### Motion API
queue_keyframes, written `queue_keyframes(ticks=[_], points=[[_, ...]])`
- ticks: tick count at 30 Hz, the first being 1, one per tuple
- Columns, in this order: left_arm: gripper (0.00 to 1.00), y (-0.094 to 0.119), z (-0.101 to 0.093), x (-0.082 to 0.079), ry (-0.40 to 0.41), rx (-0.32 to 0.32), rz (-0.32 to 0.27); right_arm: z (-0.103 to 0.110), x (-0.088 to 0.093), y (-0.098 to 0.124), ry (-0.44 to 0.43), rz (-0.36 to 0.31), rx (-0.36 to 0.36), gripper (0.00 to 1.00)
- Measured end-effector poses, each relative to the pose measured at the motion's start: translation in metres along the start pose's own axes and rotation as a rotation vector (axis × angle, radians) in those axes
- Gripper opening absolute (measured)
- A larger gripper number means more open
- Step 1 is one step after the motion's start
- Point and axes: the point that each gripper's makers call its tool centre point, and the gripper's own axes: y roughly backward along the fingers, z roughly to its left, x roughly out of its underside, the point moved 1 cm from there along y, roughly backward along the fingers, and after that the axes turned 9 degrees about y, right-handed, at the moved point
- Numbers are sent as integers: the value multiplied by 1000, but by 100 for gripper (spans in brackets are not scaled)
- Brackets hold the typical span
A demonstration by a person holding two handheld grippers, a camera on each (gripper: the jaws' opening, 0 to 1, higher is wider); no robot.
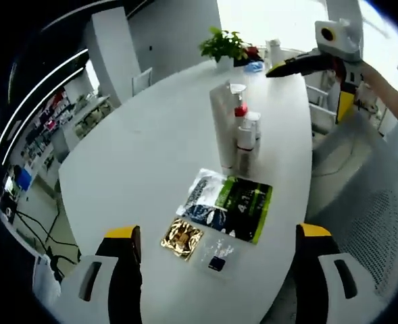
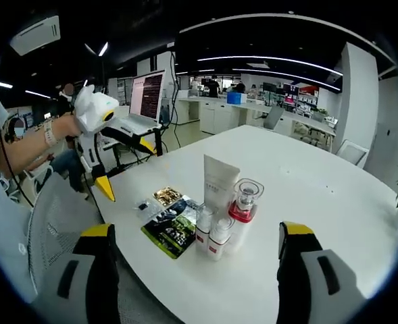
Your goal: Arrange the skincare products in the storage area until every visible bottle or jar stands upright without overlapping.
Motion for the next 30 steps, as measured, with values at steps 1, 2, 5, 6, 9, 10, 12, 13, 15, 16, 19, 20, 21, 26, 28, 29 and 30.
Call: queue_keyframes(ticks=[1, 2, 5, 6, 9, 10, 12, 13, 15, 16, 19, 20, 21, 26, 28, 29, 30], points=[[95, 2, -1, -1, 13, -5, -14, 1, 0, 0, 2, 2, -1, 100], [96, 4, -2, -1, 17, -8, -20, 2, 0, 0, 3, 3, -3, 100], [97, 9, -4, 0, 47, -25, -48, 5, 0, 1, 7, 7, -6, 100], [97, 9, -4, 0, 48, -25, -49, 6, 1, 1, 10, 9, -6, 100], [97, 12, -9, 0, 72, -34, -71, 7, 0, 1, 9, 7, -6, 100], [97, 14, -8, -1, 90, -41, -86, 7, 0, 2, 8, 4, -4, 100], [97, 17, -9, -1, 100, -50, -105, 8, -1, 2, 4, 0, -1, 100], [97, 18, -10, -1, 104, -52, -113, 8, -1, 2, 1, -2, -2, 100], [97, 21, -11, -2, 114, -60, -135, 9, -1, 3, -3, -2, 0, 100], [97, 23, -12, -3, 123, -68, -152, 8, 1, 2, -5, 1, 5, 100], [97, 28, -7, -1, 153, -75, -179, 9, 4, 1, -11, 11, 6, 100], [97, 29, -7, -1, 157, -77, -188, 10, 3, 1, -12, 9, 6, 100], [97, 30, -7, 0, 165, -79, -195, 10, 3, 2, -13, 6, 9, 100], [97, 36, -8, 0, 195, -105, -249, 10, 4, 2, -12, 10, 34, 100], [97, 38, -7, -3, 222, -116, -279, 10, 5, 2, -16, 12, 38, 100], [97, 39, -6, -5, 243, -121, -304, 11, 5, 2, -20, 10, 39, 100], [97, 41, -6, -6, 248, -128, -322, 11, 4, 2, -26, 7, 39, 100]])
